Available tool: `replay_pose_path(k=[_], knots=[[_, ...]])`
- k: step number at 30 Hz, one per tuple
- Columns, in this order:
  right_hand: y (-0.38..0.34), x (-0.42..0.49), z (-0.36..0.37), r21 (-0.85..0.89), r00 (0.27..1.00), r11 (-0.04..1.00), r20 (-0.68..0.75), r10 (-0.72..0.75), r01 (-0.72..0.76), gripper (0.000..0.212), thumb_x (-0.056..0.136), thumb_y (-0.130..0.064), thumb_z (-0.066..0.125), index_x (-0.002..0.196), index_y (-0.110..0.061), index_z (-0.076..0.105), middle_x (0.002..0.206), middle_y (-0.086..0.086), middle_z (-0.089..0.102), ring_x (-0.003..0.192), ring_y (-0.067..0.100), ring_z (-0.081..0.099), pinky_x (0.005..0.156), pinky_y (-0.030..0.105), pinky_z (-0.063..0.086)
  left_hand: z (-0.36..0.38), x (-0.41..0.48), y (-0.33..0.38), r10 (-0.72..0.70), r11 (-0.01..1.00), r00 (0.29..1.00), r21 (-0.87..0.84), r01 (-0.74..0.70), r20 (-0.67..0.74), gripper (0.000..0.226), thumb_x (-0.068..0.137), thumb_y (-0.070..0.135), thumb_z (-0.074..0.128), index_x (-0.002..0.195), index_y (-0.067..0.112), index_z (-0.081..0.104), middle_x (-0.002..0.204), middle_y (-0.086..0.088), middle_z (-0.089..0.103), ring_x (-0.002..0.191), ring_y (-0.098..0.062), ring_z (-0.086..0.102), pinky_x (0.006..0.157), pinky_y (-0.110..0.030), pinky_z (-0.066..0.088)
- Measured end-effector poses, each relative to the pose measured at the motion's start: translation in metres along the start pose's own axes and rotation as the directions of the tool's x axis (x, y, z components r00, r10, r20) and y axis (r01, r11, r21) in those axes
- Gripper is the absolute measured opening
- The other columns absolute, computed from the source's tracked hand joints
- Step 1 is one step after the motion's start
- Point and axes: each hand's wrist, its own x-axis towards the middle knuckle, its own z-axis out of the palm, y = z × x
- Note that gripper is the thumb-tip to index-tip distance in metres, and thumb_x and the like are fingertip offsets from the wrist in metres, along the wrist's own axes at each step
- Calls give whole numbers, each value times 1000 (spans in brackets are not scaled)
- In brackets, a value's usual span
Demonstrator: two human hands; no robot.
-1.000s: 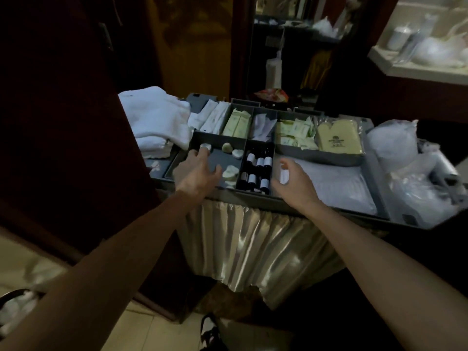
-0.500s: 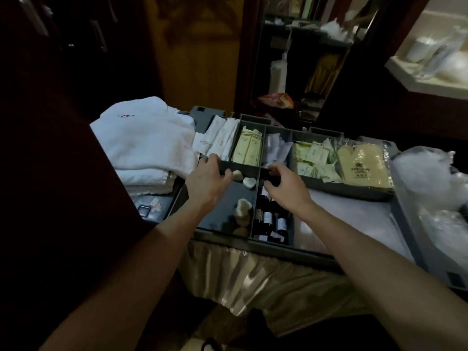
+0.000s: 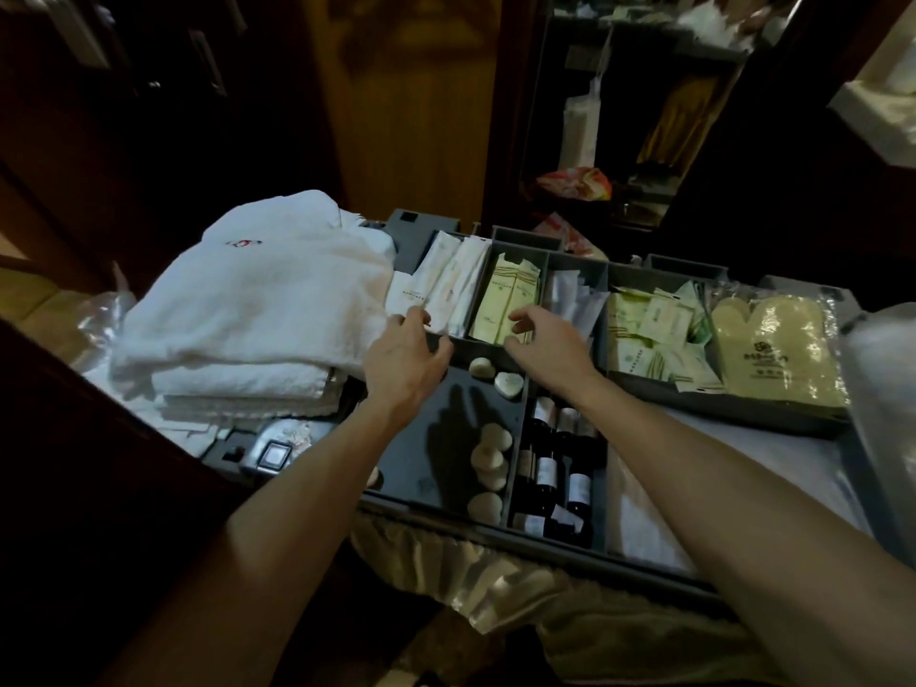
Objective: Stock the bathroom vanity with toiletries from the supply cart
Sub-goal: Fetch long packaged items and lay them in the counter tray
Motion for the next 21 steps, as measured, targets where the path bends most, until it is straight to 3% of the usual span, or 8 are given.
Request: replay_pose_path(k=[6,11,14,21], knots=[[-7,20,17,59,999,998,30,-21,19,41,90,-35,62,129,-25,58,118,-6,66,106,17,61,86,35,52,7,44,-2,57,992,993,105,-68,106,45,97,48,52,130,17,56,129,-10,58,106,-30,62,81,-40,50],[0,31,25,49,1000,999,8,14,-14,40,90,-30,63,130,-24,58,120,-5,67,109,18,61,90,38,53,19,79,6,41,969,992,239,-70,122,42,98,45,50,121,11,56,119,-15,56,100,-35,61,70,-39,45],[3,37,30,63,1000,998,7,14,-15,40,89,-31,63,128,-25,59,118,-7,67,109,17,62,91,39,54,28,90,6,16,956,989,289,-57,144,43,97,45,52,121,9,54,119,-16,55,100,-37,61,71,-39,42],[9,46,37,94,999,995,17,41,-43,38,89,-29,62,127,-25,60,118,-7,67,111,16,62,94,40,53,42,96,3,-51,978,991,209,24,123,42,86,42,64,111,9,53,112,-13,59,94,-35,61,69,-39,42]])
